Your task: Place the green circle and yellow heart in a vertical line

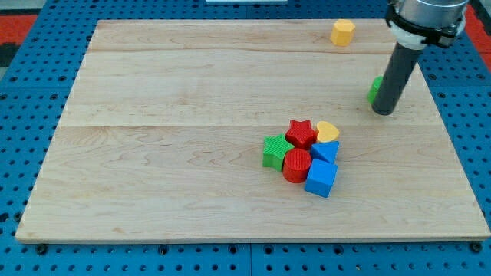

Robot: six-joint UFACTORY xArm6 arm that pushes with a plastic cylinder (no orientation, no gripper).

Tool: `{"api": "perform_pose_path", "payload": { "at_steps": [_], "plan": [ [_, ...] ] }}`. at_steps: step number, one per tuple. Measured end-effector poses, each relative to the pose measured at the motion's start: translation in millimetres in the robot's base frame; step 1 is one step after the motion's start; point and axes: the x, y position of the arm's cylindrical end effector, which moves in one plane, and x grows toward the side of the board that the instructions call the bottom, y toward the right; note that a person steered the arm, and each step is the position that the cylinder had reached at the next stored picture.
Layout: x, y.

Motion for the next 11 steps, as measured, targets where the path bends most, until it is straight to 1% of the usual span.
{"api": "perform_pose_path", "payload": {
  "at_steps": [1, 2, 3, 4, 5, 6, 7, 8, 9, 10, 11],
  "plan": [
    [5.0, 11.0],
    [-37.0, 12.4],
    [-69.6, -28.5],
    [-21.2, -7.5],
    [-19.3, 38.7],
    [-69.6, 46.8],
    [-93.0, -12.0],
    [-61.6, -4.7],
    [49.5, -2.8],
    [95.9, -35.2],
    [79.2, -114.0]
  ]
}}
